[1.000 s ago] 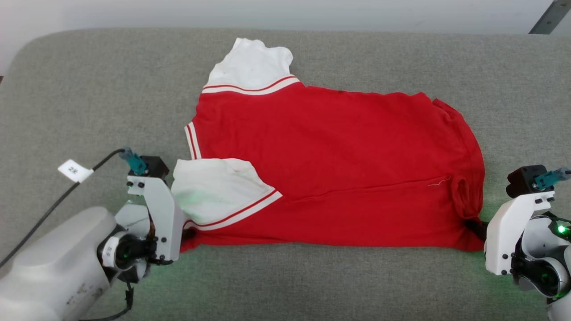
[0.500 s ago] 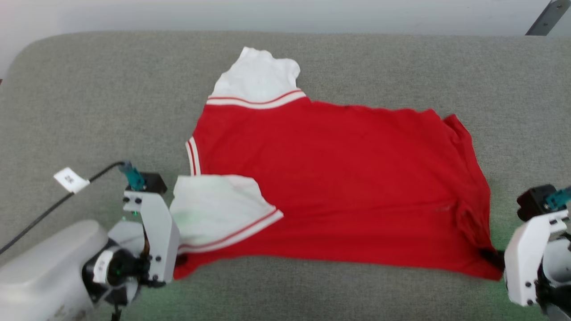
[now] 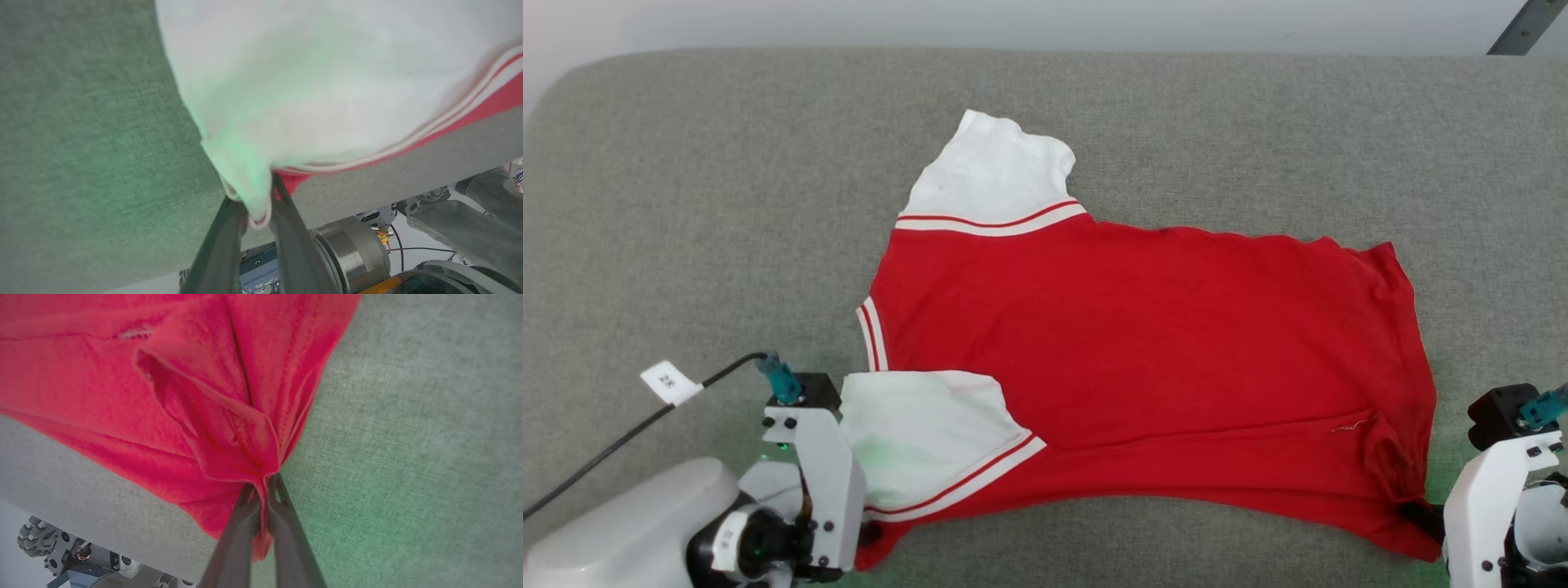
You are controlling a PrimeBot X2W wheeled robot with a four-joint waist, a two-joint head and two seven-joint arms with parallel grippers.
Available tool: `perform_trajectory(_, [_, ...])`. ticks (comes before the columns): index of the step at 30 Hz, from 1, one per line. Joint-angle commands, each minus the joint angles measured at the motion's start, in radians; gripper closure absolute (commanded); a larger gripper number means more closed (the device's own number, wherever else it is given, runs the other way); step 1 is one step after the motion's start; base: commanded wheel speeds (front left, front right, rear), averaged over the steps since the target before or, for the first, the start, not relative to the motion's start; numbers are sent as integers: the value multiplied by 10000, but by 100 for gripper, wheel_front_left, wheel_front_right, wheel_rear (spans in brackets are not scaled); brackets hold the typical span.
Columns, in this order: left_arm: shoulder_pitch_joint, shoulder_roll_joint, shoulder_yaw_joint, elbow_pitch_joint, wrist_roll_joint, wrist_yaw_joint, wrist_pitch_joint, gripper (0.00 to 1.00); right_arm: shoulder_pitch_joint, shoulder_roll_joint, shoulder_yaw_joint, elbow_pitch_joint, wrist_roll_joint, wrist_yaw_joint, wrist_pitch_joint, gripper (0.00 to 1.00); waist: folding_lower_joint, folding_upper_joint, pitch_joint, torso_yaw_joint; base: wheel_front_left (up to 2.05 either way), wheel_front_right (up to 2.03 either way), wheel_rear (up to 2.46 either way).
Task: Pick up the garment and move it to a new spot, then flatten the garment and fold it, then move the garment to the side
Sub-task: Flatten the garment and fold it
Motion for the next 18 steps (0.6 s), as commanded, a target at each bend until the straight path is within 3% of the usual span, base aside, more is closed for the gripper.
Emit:
perform_trajectory(1, [253, -174, -71, 165, -57, 94, -86, 66, 178, 189, 227, 196, -86, -16, 30, 100, 0, 0, 10, -11, 0, 0, 0])
perform_trajectory(2, [252, -204, -76, 243, -40, 94, -89, 56, 126, 235, 266, 256, -111, -16, -31, 100, 0, 0, 12, -22, 0, 0, 0])
perform_trajectory(3, [211, -231, -75, 318, -13, 96, -93, 15, 82, 277, 267, 323, -139, -16, -103, 100, 0, 0, 9, -29, 0, 0, 0])
perform_trajectory(4, [143, -261, -28, 365, -19, 106, -113, 0, 28, 309, 280, 384, -164, -16, -141, 100, 0, 0, 0, -32, 0, 0, 0])
perform_trajectory(5, [64, -265, 15, 380, -20, 104, -112, 0, -21, 334, 316, 439, -195, -16, -221, 93, 0, 0, -7, -35, 0, 0, 0])
perform_trajectory(7, [-137, -144, 52, 388, 116, 123, -91, 0, -154, 403, 282, 548, -254, -16, -413, 36, 0, 0, -24, -36, 0, 0, 0])
perform_trajectory(9, [-321, -17, 116, 267, 161, 154, 28, 0, -235, 434, 308, 637, -225, -16, -479, 2, 0, 0, -59, -48, 0, 0, 0])
perform_trajectory(18, [-1855, 582, 547, -401, 603, 259, 715, 0, -535, 398, -141, 282, -235, -18, -1033, 0, 0, 0, -133, -229, 0, 0, 0])
